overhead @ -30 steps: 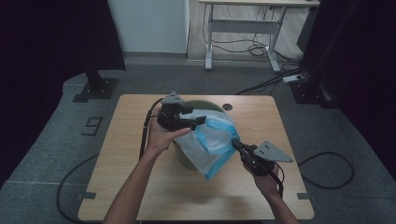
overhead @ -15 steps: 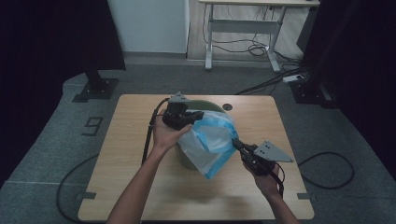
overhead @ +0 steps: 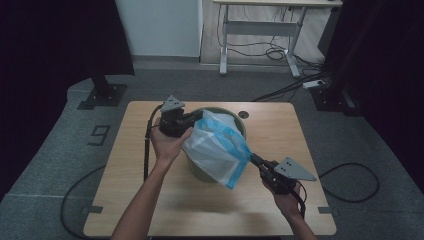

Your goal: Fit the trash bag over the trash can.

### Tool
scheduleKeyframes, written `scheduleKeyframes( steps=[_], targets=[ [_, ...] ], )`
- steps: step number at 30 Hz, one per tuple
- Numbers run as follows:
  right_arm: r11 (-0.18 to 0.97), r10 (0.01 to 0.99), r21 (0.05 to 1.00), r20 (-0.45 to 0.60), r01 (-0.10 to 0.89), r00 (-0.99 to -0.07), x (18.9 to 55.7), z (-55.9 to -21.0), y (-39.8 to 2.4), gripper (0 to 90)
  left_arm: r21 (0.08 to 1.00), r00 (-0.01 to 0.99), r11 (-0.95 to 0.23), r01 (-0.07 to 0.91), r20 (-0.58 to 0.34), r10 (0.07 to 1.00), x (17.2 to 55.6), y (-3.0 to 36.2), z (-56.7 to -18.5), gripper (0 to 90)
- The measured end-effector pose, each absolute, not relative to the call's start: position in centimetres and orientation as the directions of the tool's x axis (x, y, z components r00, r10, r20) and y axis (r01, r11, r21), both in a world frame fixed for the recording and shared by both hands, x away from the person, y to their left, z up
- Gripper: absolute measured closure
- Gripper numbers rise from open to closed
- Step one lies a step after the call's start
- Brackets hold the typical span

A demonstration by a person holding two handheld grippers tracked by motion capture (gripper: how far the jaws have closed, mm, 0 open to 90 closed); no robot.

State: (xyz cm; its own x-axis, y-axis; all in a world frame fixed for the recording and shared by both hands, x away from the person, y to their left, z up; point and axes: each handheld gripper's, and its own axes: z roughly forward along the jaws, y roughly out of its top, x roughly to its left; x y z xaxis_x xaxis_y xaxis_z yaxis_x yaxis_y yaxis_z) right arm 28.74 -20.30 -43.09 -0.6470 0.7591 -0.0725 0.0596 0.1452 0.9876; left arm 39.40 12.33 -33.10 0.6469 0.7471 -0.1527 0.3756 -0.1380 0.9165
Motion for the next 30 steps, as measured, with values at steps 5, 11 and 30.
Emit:
scheduleKeyframes(
  steps=[5,11,30],
  targets=[
    [0.154,0.746,0.985,-0.069,0.072,-0.663,27.2,-44.4,-19.8,88.8,0.918,0.643,-0.135,0.373,-0.151,0.751,38.7,13.4,-33.0,90.0],
    [0.154,0.701,0.983,-0.036,0.102,-0.712,25.2,-46.4,-18.9,88.7,0.916,0.643,-0.128,0.380,-0.162,0.749,38.2,14.2,-33.3,90.0],
    [-0.003,0.762,0.997,0.052,0.077,-0.645,28.1,-41.9,-22.3,62.0,0.916,0.648,-0.111,0.385,-0.182,0.740,37.7,14.8,-33.7,90.0]
  ],
)
